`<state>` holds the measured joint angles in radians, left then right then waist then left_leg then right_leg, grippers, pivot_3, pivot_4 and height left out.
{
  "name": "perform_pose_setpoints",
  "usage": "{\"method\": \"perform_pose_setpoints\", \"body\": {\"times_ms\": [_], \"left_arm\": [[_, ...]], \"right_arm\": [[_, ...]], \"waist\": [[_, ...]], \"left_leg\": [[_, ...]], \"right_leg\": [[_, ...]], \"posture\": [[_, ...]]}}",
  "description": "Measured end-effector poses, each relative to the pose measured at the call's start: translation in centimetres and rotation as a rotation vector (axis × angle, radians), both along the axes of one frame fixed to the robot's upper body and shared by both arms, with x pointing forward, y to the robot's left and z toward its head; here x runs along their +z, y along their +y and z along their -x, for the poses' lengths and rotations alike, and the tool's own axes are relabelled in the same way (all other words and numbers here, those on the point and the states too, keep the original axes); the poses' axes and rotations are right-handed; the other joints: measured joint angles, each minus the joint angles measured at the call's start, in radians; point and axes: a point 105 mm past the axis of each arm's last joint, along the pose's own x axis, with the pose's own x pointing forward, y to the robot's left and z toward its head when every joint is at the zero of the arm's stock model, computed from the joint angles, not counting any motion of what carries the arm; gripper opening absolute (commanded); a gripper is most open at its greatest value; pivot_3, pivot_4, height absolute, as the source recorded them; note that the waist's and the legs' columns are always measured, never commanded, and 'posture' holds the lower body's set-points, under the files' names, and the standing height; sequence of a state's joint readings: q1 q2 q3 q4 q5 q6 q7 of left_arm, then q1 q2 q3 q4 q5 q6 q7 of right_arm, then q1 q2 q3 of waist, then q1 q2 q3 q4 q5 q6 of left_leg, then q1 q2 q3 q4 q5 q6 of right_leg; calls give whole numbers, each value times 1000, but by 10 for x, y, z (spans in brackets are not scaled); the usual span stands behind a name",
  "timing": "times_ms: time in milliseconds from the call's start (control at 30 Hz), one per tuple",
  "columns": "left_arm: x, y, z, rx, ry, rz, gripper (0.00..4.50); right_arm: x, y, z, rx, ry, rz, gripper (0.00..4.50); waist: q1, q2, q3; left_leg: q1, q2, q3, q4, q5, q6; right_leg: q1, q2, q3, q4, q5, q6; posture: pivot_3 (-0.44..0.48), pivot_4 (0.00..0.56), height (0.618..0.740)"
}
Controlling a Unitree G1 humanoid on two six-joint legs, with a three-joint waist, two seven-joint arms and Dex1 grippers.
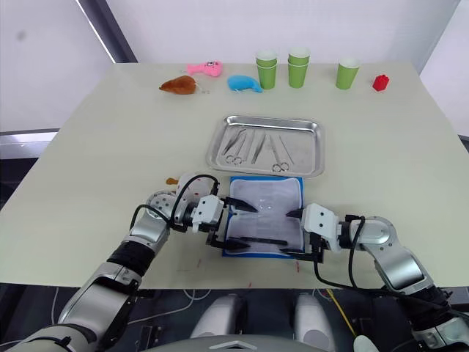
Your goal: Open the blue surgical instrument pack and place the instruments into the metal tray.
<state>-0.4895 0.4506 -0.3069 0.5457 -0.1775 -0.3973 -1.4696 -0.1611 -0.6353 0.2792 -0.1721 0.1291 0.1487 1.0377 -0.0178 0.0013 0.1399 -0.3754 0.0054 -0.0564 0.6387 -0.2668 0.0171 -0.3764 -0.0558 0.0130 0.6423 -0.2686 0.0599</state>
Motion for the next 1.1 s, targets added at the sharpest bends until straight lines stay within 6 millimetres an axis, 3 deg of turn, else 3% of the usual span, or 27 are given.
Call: {"method": "perform_pose_setpoints", "body": {"times_ms": [33,167,200,433,1100], "left_arm": [[0,0,0,1,0,0,4500],[-1,1,0,5,2,-2,4500],[-1,1,0,8,5,-2,4500],[-5,3,0,18,21,-7,4500],[-6,3,1,18,20,-3,4500]], "right_arm": [[0,1,0,3,-2,4,4457],[-4,3,3,28,17,35,3298],[-5,4,5,41,35,43,2518],[-9,6,10,62,53,58,23],[-3,2,10,44,65,101,2]], "waist": [[0,0,0],[0,-1,-3],[0,-2,-4],[0,-3,-4],[3,-3,-7]], "left_leg": [[0,0,0,0,0,0],[1,1,0,0,0,0],[2,1,0,0,0,0],[14,2,1,0,0,0],[14,1,1,0,0,0]], "right_leg": [[0,0,0,0,0,0],[0,1,0,0,0,0],[1,2,0,1,0,0],[12,2,1,0,-3,1],[13,1,1,0,-1,-2]], "posture": [[0,150,739],[0,150,739],[0,150,739],[0,150,739],[0,150,739]]}}
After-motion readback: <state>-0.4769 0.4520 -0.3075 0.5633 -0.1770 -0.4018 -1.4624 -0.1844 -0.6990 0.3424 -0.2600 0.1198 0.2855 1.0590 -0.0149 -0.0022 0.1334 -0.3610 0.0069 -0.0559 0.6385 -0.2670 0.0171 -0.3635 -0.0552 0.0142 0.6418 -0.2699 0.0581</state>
